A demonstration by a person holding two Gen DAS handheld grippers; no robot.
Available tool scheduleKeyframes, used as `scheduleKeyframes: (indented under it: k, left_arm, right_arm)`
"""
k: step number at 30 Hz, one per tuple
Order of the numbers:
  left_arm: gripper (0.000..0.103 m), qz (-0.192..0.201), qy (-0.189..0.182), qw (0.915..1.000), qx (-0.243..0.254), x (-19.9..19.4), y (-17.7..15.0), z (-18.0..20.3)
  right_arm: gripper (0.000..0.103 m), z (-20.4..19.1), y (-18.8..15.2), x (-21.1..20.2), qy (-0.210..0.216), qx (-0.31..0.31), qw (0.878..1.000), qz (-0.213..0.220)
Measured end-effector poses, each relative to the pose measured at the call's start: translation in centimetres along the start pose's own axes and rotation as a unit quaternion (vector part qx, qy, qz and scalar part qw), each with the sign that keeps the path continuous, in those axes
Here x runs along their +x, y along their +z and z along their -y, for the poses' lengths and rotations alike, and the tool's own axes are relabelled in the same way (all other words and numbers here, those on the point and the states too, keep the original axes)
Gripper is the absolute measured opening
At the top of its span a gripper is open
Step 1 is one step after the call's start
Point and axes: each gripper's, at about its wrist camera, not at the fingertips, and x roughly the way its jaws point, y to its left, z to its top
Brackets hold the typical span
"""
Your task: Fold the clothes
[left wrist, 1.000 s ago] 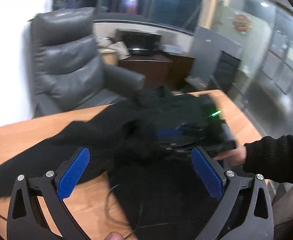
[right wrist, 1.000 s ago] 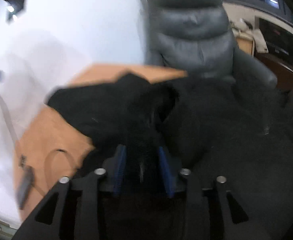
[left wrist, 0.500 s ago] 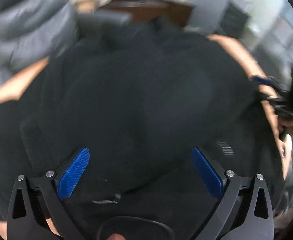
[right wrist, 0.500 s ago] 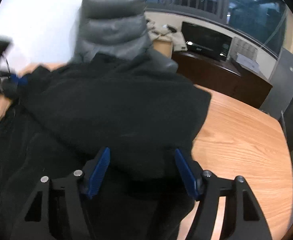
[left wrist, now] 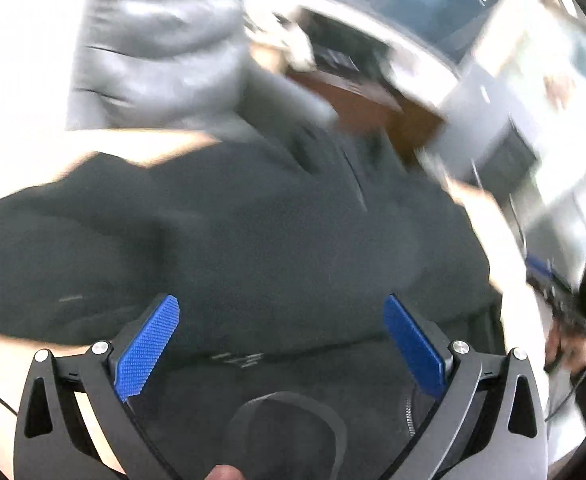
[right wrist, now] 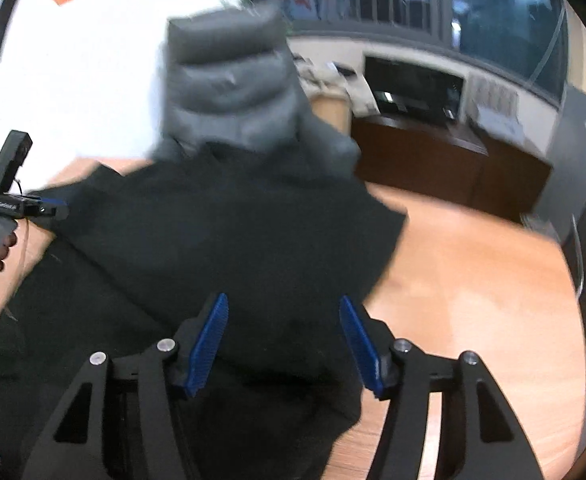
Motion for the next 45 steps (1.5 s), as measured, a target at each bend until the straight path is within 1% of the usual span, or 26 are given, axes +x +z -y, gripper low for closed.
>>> scheduleKeyframes:
  k: [1,2,4,5,6,8,10,11,13,16,17,19,23,26,29,30,32,33,34,35,37,40,43,45]
  left_arm:
    - [0.103,0.011,0.025,0.9992,-0.030,-1.9,0.0,-2.4]
    - [0.103,0.019,0.053,0.9965,-0.062,-3.7,0.0,-5.0]
    - [0.103,0.027,0.097,0.9886,-0.111,-6.1,-0.4,-9.6]
    - [0.103,0.030,0.118,0.9827,-0.140,-7.2,-0.5,-12.8]
    - [0.103,0.030,0.135,0.9770,-0.162,-7.7,-0.6,-15.5]
    - [0.103,0.037,0.150,0.9640,-0.216,-8.3,-0.4,-21.9]
    - [0.103,0.049,0.142,0.9514,-0.269,-8.0,-0.6,-27.1]
    - [0.103,0.054,0.135,0.9431,-0.299,-7.9,-0.8,-29.9]
    - [0.103,0.058,0.123,0.9302,-0.341,-7.1,-1.3,-34.0]
    - [0.103,0.053,0.105,0.9147,-0.386,-6.2,-2.4,-38.9]
    - [0.103,0.051,0.104,0.9130,-0.391,-5.9,-2.6,-40.0]
    - [0.103,0.047,0.107,0.9125,-0.392,-5.1,-3.1,-41.4]
    - [0.102,0.035,0.123,0.9122,-0.389,-3.8,-4.3,-43.5]
    - [0.102,0.054,0.134,0.9169,-0.372,-3.6,-4.6,-44.2]
    - [0.100,0.065,0.145,0.9163,-0.368,-3.4,-4.6,-45.0]
    - [0.095,0.067,0.151,0.9165,-0.364,-3.4,-4.5,-44.9]
    - [0.073,0.069,0.163,0.9175,-0.356,-3.3,-4.2,-44.8]
    - [0.044,0.069,0.163,0.9170,-0.357,-3.2,-4.3,-44.9]
    - [0.025,0.067,0.161,0.9149,-0.364,-3.6,-4.5,-45.1]
    - [0.022,0.066,0.156,0.9127,-0.372,-3.6,-4.7,-45.3]
    - [0.011,0.067,0.153,0.9150,-0.367,-3.4,-4.2,-44.8]
    - [0.008,0.086,0.165,0.9213,-0.342,-4.5,-3.1,-43.0]
    - [0.008,0.109,0.152,0.9318,-0.311,-6.0,-1.6,-39.5]
    - [0.008,0.128,0.138,0.9408,-0.282,-7.1,-0.1,-36.1]
  right_arm:
    - [0.068,-0.5,0.6,-0.7,0.006,0.001,1.000,0.006]
    - [0.069,-0.9,1.2,-1.5,0.011,0.001,1.000,0.011]
    - [0.071,-1.9,2.4,-3.0,0.022,0.002,0.999,0.023]
    - [0.072,-2.3,3.0,-3.7,0.028,0.003,0.999,0.028]
    - [0.072,-3.6,3.3,-3.4,0.030,0.004,0.999,0.027]
    - [0.072,-6.2,3.9,-2.7,0.034,0.007,0.999,0.024]
    - [0.072,-8.9,4.5,-1.9,0.038,0.010,0.999,0.021]
    - [0.072,-10.4,4.8,-1.3,0.040,0.012,0.999,0.019]
    - [0.072,-13.4,5.2,-0.2,0.047,0.013,0.999,0.015]
    - [0.072,-18.6,5.9,2.0,0.063,0.005,0.998,0.010]
    - [0.072,-20.3,6.1,2.6,0.069,0.001,0.998,0.008]
    - [0.072,-23.2,6.5,4.1,0.082,-0.002,0.997,0.002]
    - [0.072,-27.1,7.1,6.0,0.095,-0.011,0.995,-0.007]
    - [0.072,-29.0,7.4,6.9,0.097,-0.021,0.995,-0.014]
    - [0.072,-30.0,7.6,7.2,0.097,-0.025,0.995,-0.016]
    - [0.072,-30.3,7.6,7.4,0.097,-0.024,0.995,-0.017]
    - [0.072,-30.6,7.5,7.5,0.096,-0.023,0.995,-0.020]
    - [0.072,-30.7,7.4,7.6,0.095,-0.022,0.995,-0.021]
    - [0.072,-30.8,7.3,7.6,0.095,-0.021,0.995,-0.023]
    - [0.072,-30.8,7.1,7.5,0.096,-0.022,0.995,-0.024]
    - [0.072,-30.8,6.8,7.4,0.098,-0.022,0.995,-0.025]
    - [0.072,-29.9,6.4,6.5,0.098,-0.017,0.995,-0.020]
    - [0.072,-29.0,6.0,5.5,0.097,-0.011,0.995,-0.013]
    - [0.072,-28.5,5.7,4.9,0.096,-0.008,0.995,-0.009]
